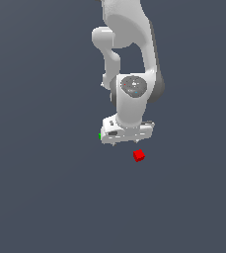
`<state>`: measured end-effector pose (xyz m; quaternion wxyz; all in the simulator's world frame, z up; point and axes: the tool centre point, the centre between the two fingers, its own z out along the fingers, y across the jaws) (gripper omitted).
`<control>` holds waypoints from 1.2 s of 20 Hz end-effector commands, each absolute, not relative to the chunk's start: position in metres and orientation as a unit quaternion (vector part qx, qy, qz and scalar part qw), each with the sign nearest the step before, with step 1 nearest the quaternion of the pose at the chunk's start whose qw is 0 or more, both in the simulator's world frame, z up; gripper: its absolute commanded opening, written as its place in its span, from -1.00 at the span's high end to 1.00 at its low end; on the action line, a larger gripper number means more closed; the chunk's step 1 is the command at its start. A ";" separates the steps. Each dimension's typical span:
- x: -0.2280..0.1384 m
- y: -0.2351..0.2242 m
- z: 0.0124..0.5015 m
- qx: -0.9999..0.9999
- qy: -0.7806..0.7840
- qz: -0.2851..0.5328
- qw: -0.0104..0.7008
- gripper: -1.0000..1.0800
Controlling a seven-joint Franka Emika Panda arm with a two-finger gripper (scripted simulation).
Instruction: Stack the red cube on top of the green cube.
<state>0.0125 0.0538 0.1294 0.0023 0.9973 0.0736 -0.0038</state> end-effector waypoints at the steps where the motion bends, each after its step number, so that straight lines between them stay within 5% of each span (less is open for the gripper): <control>1: 0.016 0.074 0.113 0.995 0.102 -0.003 0.001 -0.92; 10: 0.021 0.124 0.074 0.985 0.174 0.000 -0.001 -0.92; 24: 0.020 0.129 0.043 0.984 0.181 0.000 0.000 -0.92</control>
